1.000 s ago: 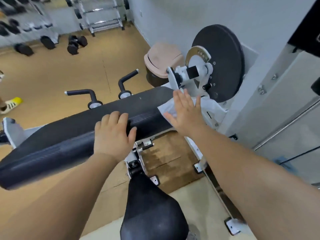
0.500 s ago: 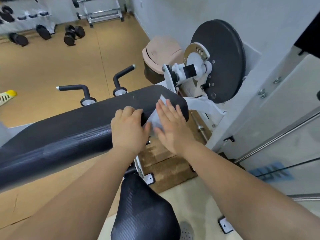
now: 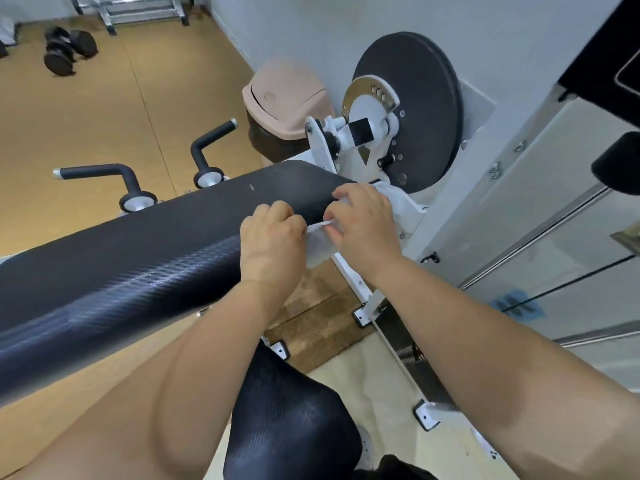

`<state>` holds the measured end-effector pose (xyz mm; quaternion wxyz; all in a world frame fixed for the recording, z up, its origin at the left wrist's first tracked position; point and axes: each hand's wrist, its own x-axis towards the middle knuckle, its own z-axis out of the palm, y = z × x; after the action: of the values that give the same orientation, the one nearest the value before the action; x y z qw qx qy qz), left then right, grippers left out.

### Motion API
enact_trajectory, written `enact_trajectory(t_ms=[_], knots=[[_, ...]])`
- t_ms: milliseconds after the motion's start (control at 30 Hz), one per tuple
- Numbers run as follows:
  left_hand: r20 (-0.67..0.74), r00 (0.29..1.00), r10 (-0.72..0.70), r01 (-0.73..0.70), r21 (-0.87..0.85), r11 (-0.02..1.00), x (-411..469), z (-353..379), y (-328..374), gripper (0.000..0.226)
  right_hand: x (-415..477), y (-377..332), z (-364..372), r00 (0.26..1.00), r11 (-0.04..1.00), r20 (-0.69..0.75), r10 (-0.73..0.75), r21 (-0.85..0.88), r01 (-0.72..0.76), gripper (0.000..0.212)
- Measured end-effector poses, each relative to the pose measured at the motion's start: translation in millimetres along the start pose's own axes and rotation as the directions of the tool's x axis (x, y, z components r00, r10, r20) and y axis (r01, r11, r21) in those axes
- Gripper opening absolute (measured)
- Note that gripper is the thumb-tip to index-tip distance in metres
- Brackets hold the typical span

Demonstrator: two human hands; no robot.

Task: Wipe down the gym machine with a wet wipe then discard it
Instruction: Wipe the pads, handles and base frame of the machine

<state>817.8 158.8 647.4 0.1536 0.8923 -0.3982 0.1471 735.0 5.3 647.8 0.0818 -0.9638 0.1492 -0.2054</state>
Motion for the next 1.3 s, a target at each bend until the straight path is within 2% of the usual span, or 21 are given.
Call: enact_trajectory(t_ms=[100,167,200,267,333,367,433,467,567,633,700,800,867,967,1067,1200,1233,1300], knots=[[-0.029,0.999,-0.014,0.012,-0.055,0.998,2,-4,5,0.006,-1,0,-5,0.998,0.999,-0.035,0.045,0.032,-0.044,0.006],[-0.086,0.995,-0.047,0.024,-0.247,0.969,-2,-10,8,0.004,-4,1,-14,0.994,0.987,-0.026,0.101,0.130,-0.097,0.011],[-0.070,0.995,-0.077,0.046,-0.367,0.929,-5,-14,10,0.005,-7,2,-20,0.992,0.974,-0.004,0.128,0.188,-0.125,0.014],[0.047,0.989,-0.137,0.140,-0.562,0.815,-13,-25,19,0.026,-16,3,-36,0.981,0.924,0.074,0.178,0.332,-0.193,0.016],[0.182,0.969,-0.164,0.244,-0.650,0.719,-19,-33,30,0.044,-27,3,-51,0.956,0.834,0.191,0.222,0.471,-0.287,0.017],[0.220,0.962,-0.159,0.266,-0.650,0.712,-21,-36,35,0.040,-34,6,-55,0.946,0.800,0.229,0.230,0.509,-0.317,0.016],[0.259,0.953,-0.159,0.291,-0.629,0.721,-25,-40,43,0.015,-47,14,-61,0.932,0.765,0.276,0.234,0.539,-0.352,0.012],[0.286,0.942,-0.178,0.328,-0.657,0.679,-26,-42,47,0.007,-54,19,-63,0.925,0.746,0.296,0.237,0.554,-0.369,0.010],[0.419,0.874,-0.247,0.487,-0.766,0.421,-28,-46,62,0.009,-74,42,-62,0.891,0.675,0.360,0.275,0.588,-0.446,0.011],[0.483,0.835,-0.265,0.550,-0.761,0.346,-31,-45,80,0.010,-89,59,-64,0.850,0.645,0.442,0.287,0.567,-0.512,0.015],[0.483,0.831,-0.275,0.556,-0.735,0.388,-34,-39,99,0.011,-102,74,-68,0.825,0.627,0.501,0.260,0.562,-0.539,0.016],[0.483,0.843,-0.237,0.531,-0.674,0.513,-36,-30,130,0.013,-116,92,-82,0.845,0.558,0.485,0.227,0.646,-0.521,0.019],[0.525,0.828,-0.199,0.535,-0.629,0.564,-36,-30,152,0.011,-121,104,-94,0.861,0.588,0.456,0.224,0.642,-0.493,0.010],[0.526,0.834,-0.166,0.503,-0.601,0.621,-38,-28,180,0.009,-128,122,-109,0.894,0.651,0.384,0.232,0.622,-0.435,0.017],[0.475,0.850,-0.228,0.481,-0.522,0.705,-40,-22,203,0.025,-134,144,-122,0.893,0.637,0.340,0.295,0.626,-0.449,0.021],[0.472,0.823,-0.317,0.556,-0.551,0.622,-44,-17,224,0.034,-139,163,-129,0.893,0.703,0.360,0.269,0.560,-0.438,0.044],[0.468,0.817,-0.337,0.571,-0.574,0.587,-44,-17,226,0.033,-139,164,-128,0.894,0.705,0.373,0.248,0.563,-0.430,0.046],[0.467,0.803,-0.371,0.596,-0.607,0.526,-42,-17,227,0.026,-137,166,-123,0.873,0.666,0.440,0.209,0.590,-0.456,0.034]])
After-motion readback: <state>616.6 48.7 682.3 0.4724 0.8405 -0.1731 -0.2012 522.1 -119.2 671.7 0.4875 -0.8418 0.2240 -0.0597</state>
